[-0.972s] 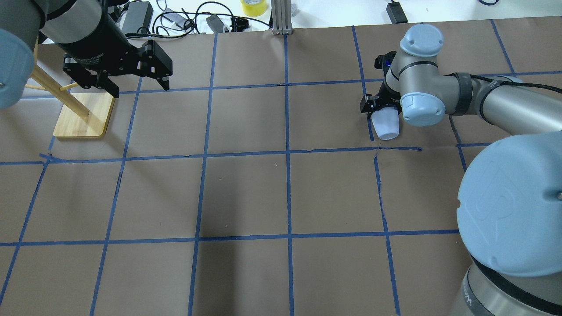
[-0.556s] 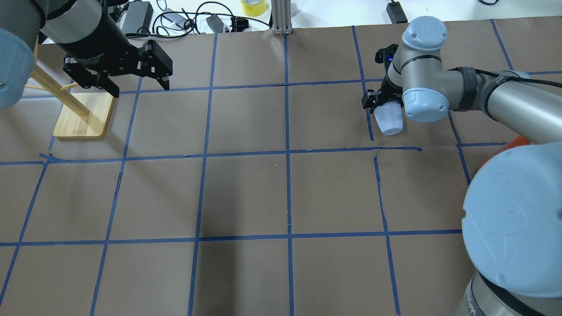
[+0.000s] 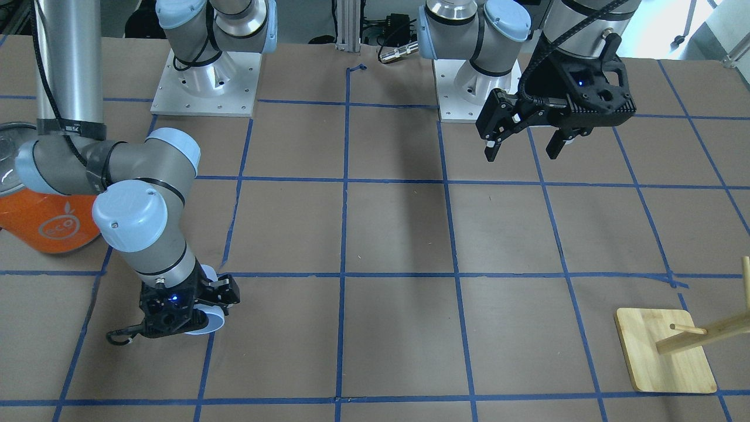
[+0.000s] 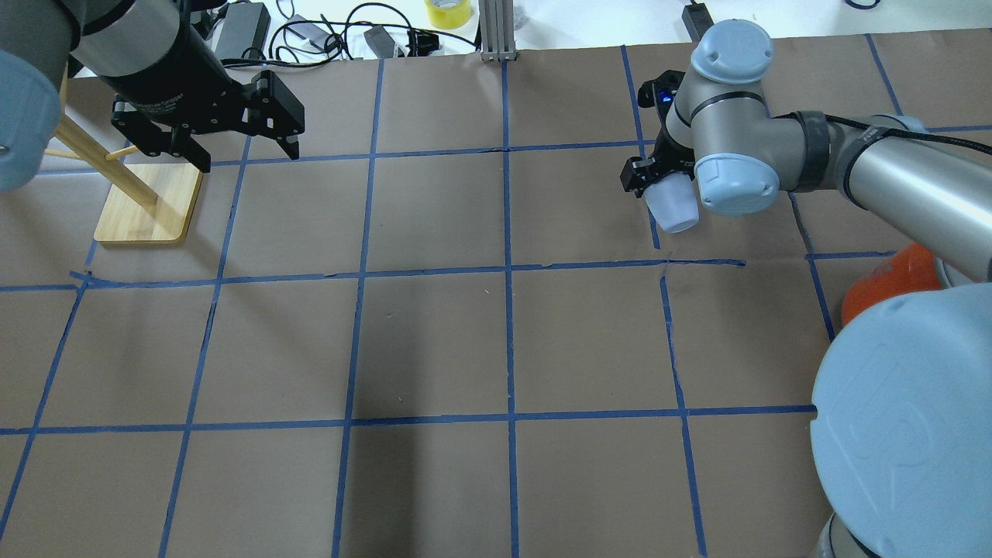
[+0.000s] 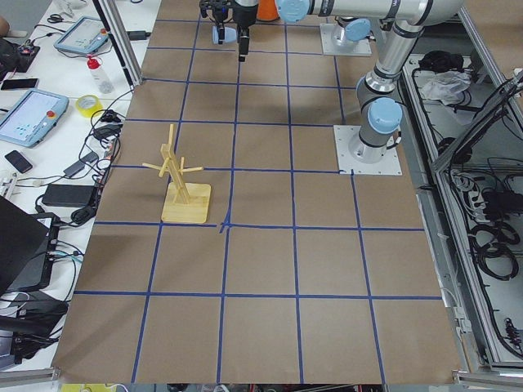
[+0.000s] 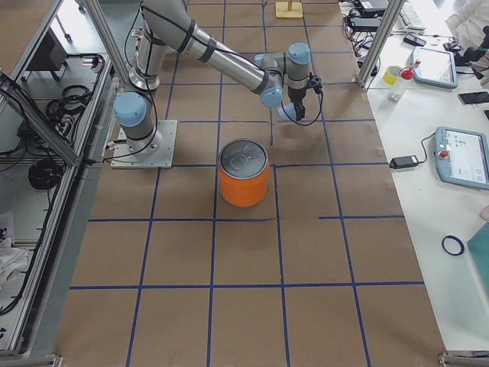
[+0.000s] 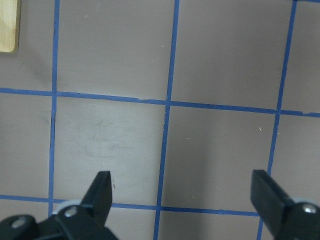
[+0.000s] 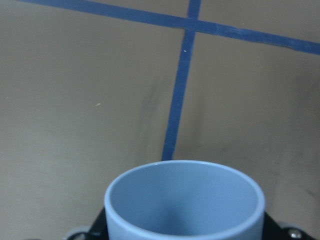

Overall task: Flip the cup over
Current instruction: 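Carry the white cup with the right gripper toward the left gripper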

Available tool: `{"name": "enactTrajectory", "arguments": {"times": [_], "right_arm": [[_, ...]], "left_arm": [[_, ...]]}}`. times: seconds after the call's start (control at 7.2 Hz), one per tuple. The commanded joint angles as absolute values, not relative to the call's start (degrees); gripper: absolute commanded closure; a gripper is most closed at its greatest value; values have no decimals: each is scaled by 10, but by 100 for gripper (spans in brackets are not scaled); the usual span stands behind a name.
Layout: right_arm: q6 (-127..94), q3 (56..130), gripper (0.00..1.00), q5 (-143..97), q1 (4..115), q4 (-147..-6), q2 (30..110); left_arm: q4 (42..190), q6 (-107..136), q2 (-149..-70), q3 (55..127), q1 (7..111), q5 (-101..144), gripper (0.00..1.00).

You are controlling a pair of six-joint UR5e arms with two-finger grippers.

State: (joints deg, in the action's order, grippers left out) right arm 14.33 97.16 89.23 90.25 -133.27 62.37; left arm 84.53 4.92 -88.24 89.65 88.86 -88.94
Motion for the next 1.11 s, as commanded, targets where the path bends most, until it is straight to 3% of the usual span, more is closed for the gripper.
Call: {"name": "enactTrajectory", "arguments": {"times": [0.0,0.56,0.97], "right_arm": [[184,964,86,897,961,-1328,635],[243,972,87,903,1073,-1324,638],[422,965,89,893,1089,-1334,628]], "left_arm": [[845,49,-882,896,889,-889,0],[845,49,-882,896,889,-889,0],[845,49,-882,896,889,-889,0]]}}
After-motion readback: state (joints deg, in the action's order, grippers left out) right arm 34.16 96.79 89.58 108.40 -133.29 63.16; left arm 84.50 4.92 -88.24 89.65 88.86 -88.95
